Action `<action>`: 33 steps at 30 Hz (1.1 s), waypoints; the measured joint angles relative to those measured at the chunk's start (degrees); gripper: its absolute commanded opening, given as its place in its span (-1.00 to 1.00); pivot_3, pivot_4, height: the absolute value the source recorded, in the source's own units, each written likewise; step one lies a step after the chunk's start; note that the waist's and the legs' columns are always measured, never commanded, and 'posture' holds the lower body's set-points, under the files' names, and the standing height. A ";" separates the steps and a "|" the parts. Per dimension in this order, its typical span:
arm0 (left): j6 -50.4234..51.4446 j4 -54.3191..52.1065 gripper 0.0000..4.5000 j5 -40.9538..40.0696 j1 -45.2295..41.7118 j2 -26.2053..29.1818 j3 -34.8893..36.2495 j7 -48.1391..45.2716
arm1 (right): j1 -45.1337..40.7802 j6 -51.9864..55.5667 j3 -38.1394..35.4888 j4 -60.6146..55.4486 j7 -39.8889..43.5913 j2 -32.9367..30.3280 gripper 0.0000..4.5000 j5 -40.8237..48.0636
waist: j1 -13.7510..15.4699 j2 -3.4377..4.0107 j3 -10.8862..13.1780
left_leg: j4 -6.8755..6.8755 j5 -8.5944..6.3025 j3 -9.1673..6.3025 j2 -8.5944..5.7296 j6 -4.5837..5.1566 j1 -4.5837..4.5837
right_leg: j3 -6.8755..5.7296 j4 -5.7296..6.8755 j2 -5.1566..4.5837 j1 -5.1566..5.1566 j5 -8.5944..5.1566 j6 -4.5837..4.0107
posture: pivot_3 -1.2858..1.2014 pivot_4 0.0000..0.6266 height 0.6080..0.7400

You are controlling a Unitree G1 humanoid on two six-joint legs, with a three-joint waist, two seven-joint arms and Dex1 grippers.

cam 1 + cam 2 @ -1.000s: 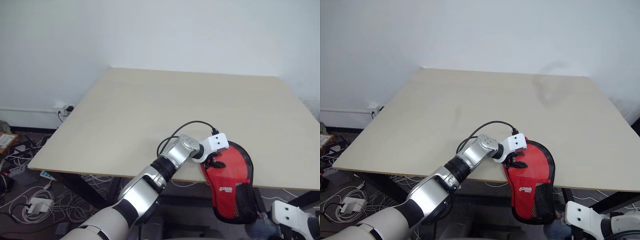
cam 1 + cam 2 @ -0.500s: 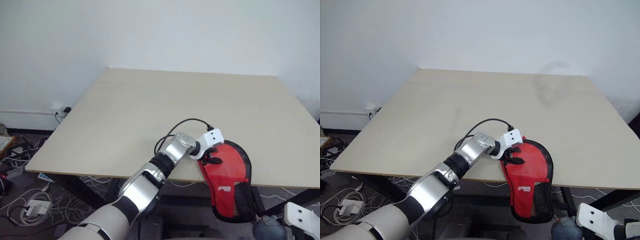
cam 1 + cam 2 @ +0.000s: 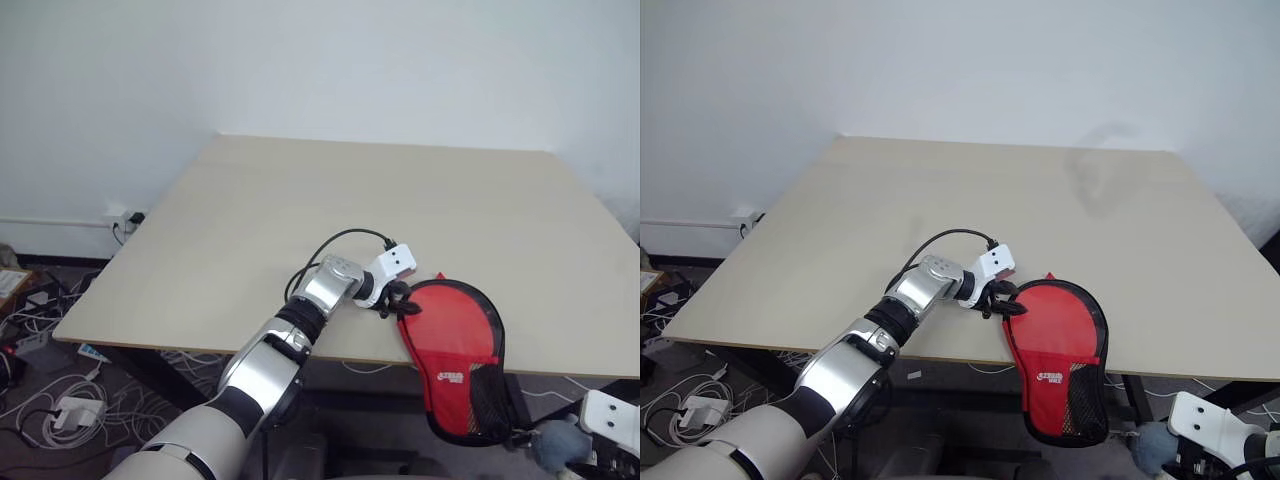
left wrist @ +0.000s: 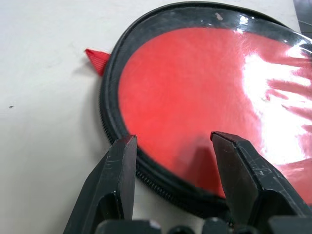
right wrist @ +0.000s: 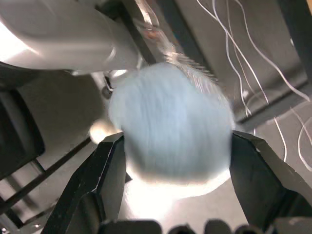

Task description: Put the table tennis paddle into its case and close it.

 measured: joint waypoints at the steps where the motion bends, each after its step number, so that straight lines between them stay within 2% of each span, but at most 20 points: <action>1: 0.08 0.00 0.13 0.00 0.00 -0.18 0.09 0.10 | -0.24 0.01 0.11 -0.01 0.06 0.01 0.98 0.01 | 0.01 0.02 0.01 | 0.00 0.00 0.00 0.00 0.00 0.00 | 0.00 0.00 0.00 -0.01 0.02 0.03 | 0.03 -1.00 0.61; 7: 0.21 -0.05 0.13 0.01 0.22 -0.46 0.24 0.39 | -1.91 1.71 0.66 -1.37 0.44 0.75 0.98 1.15 | 0.02 0.03 0.01 | 0.00 0.00 0.00 0.00 0.00 0.00 | -0.01 0.00 0.02 0.00 0.04 0.07 | 0.03 -1.00 0.61; 13: 0.49 -4.31 0.13 -0.17 2.67 1.68 0.20 -2.24 | -10.98 9.01 -4.58 -5.89 -1.03 5.35 0.98 10.65 | -0.11 0.11 0.02 | -0.01 0.01 0.00 0.02 -0.02 0.00 | 0.01 0.03 0.04 -0.02 0.06 0.09 | 0.03 -1.00 0.61; 17: 1.03 -15.90 0.13 -2.50 8.61 8.80 0.27 -9.19 | -24.15 15.41 -5.97 -8.56 -9.16 13.37 0.98 18.10 | -0.57 0.22 0.08 | -0.09 0.06 0.04 0.12 -0.17 0.03 | 0.05 0.06 0.08 -0.08 0.08 0.06 | 0.03 -1.00 0.61; 20: 2.43 -25.87 0.13 -5.38 12.56 15.22 1.21 -14.23 | -31.96 19.96 -5.18 -9.63 -16.06 16.96 0.98 21.32 | -0.55 0.39 0.21 | -0.11 0.22 0.04 0.09 -0.43 0.00 | 0.04 0.07 0.03 -0.10 0.08 0.04 | 0.03 -1.00 0.61; 25: 6.42 -38.15 0.13 -10.62 16.92 24.79 4.21 -19.38 | -34.03 21.94 -1.10 -9.50 -19.79 16.80 0.98 21.86 | -0.06 0.41 0.21 | -0.11 0.21 0.09 0.02 -0.45 -0.01 | 0.08 0.08 -0.02 -0.12 0.09 0.04 | 0.03 -1.00 0.61; 33: 14.73 -53.58 0.13 -15.62 24.56 33.49 4.34 -20.38 | -42.09 25.32 3.69 -9.53 -21.53 13.16 0.98 23.35 | -0.44 0.51 0.24 | -0.13 0.18 0.11 0.03 -0.38 0.02 | 0.08 0.13 0.06 -0.13 0.09 0.05 | 0.03 -1.00 0.61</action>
